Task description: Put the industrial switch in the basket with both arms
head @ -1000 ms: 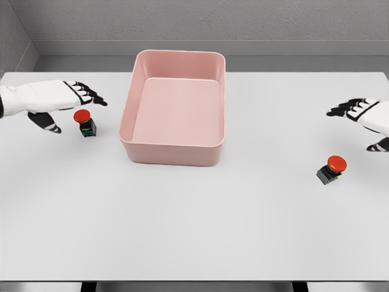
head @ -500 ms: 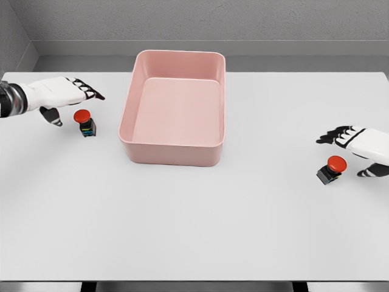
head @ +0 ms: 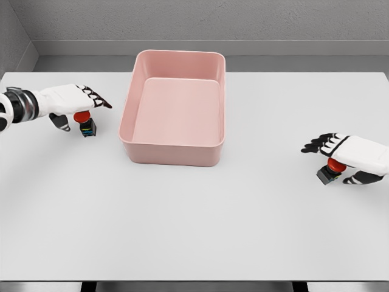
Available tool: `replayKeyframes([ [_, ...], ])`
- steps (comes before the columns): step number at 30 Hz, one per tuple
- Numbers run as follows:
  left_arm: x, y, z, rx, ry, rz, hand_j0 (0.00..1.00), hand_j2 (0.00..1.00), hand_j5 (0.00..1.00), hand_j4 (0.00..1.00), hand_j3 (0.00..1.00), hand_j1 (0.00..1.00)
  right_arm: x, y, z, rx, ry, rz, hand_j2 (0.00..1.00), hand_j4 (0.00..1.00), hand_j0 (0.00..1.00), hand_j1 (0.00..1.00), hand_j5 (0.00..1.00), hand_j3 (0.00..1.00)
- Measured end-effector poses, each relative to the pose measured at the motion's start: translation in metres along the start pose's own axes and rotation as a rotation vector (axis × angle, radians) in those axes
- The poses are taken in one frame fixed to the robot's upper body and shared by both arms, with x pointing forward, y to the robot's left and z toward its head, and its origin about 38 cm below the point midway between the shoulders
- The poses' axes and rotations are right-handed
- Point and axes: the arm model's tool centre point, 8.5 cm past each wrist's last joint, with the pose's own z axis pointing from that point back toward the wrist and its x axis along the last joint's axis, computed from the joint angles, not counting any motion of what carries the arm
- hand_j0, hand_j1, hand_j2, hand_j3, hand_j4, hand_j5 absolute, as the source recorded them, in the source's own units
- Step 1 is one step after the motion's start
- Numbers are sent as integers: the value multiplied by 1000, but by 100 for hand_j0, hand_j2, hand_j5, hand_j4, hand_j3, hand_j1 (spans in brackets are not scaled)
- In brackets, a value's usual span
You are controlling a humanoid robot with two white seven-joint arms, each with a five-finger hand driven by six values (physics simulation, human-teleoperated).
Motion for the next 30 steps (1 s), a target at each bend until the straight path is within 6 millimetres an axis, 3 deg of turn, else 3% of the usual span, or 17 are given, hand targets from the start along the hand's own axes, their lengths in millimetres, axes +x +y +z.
replayKeyframes([
  [3,1,0,0,0,-2,-3,83,83,83,83,83,83,4,1,-2,1,-12,-1,100,100,100,100,100,100],
  [6,1,1,-1,0,-4,-4,83,83,83,83,83,83,5,1,-2,2,-16,1,100,100,100,100,100,100],
  [10,1,0,-1,-3,-2,-8,83,83,83,83,83,83,6,0,-3,11,-16,16,87,87,87,87,87,87],
  [16,0,-4,-1,-19,7,-22,83,83,83,83,83,83,5,3,-2,41,-13,28,81,81,81,81,81,81],
  [30,2,-6,0,-24,-1,-33,71,71,71,71,71,71,3,2,-2,61,-4,59,62,62,62,62,62,62],
])
